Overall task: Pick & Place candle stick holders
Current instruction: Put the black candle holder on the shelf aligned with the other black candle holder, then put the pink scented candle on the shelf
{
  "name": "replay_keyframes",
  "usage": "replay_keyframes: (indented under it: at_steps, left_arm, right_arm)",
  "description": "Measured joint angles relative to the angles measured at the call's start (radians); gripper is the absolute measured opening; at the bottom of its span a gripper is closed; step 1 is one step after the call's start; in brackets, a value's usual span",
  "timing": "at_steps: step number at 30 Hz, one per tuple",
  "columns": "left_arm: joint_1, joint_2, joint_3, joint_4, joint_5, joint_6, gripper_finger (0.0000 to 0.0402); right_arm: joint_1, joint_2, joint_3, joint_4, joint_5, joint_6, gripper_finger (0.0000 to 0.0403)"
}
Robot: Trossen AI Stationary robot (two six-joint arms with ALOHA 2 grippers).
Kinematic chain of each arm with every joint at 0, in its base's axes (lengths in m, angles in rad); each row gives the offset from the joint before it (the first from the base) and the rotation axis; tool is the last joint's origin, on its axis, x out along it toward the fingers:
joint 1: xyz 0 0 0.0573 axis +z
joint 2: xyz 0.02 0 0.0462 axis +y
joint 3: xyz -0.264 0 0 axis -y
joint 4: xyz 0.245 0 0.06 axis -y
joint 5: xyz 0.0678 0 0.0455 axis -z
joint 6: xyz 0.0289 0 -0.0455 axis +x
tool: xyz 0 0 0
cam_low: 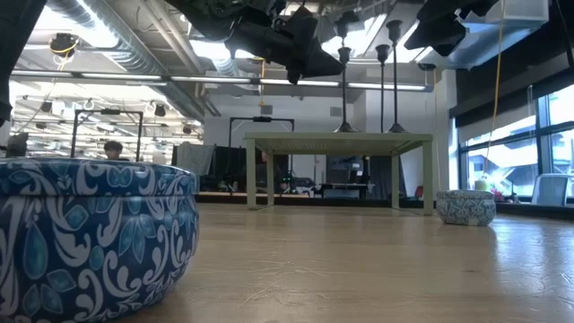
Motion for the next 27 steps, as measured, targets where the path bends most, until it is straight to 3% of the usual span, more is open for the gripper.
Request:
replay_keyframes:
  at_steps: [6, 12, 18, 27]
  left_arm:
    - [0.000, -0.003, 0.000, -0.005, 0.000, 0.000, 0.0088]
    - [0.000, -0.068, -0.002, -0.136, -0.012, 0.011, 0.0088]
    - [0.000, -0.225, -0.002, -0.462, -0.011, 0.065, 0.0088]
    - [-0.069, -0.424, -0.008, -0.939, -0.015, 0.121, 0.0088]
  right_arm:
    - [0.000, 0.000, 0.000, 0.011, 0.003, -0.002, 0.0236]
    - [0.000, 0.000, 0.000, 0.101, 0.029, -0.019, 0.0236]
    - [0.000, 0.011, 0.000, 0.141, 0.102, -0.003, 0.0236]
    - [-0.008, 0.118, 0.000, 0.166, 0.101, 0.022, 0.0236]
